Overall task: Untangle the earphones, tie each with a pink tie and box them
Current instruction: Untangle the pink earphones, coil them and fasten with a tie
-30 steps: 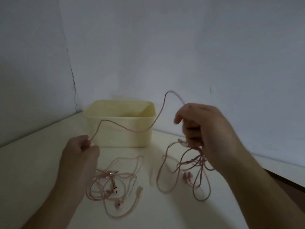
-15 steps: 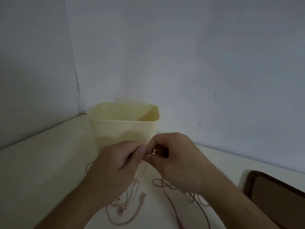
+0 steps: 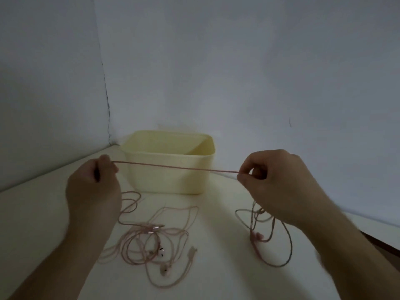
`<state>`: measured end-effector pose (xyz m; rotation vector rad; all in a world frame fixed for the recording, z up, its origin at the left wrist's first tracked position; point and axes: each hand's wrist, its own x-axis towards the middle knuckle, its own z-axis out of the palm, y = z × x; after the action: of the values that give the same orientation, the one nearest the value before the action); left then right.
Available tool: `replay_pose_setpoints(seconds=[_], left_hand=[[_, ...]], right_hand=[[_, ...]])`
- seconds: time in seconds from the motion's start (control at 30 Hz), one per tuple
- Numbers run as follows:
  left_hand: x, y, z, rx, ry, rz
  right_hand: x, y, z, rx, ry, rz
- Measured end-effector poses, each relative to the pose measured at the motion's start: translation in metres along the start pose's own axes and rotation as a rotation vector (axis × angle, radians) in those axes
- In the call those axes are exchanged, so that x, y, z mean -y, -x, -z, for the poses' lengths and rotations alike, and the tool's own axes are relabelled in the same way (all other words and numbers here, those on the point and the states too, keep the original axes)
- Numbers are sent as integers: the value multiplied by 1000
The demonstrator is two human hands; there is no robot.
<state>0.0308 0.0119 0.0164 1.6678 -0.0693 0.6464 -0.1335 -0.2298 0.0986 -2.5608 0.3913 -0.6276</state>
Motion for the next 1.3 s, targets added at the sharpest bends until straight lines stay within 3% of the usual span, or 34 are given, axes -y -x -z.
replay_pose_setpoints(seconds=[0.13, 0.27, 0.33, 0.4, 0.47, 0.57, 0.67, 0.73, 1.07, 1.17, 1.3], left_hand=[[19, -17, 6, -52, 190, 174], [28, -18, 4, 98, 89, 211], [26, -13, 0, 212, -160, 93], [12, -1, -1, 216, -345, -121], [-9, 16, 2, 226, -227, -350], [-31, 44, 5, 571, -21, -535], [-29, 62, -6, 886, -130, -551], [-22, 60, -8, 855, -124, -513], [-16, 34, -2, 383, 78, -197], [-12, 31, -3, 306, 141, -76], [-9, 29, -5, 279, 106, -50]], right_hand=[[-8, -3, 6, -25, 25, 0], [-9, -4, 5, 23, -75, 13], [-6, -3, 0, 72, -160, 22], [-1, -2, -10, 109, -146, 45], [4, 2, -25, 131, -13, 108], [13, 10, -46, 175, 38, 176], [17, 14, -56, 219, 46, 264], [21, 15, -57, 225, 45, 253], [11, 8, -32, 171, -53, 102], [9, 6, -25, 175, -103, 113], [7, 4, -21, 204, -174, 61]])
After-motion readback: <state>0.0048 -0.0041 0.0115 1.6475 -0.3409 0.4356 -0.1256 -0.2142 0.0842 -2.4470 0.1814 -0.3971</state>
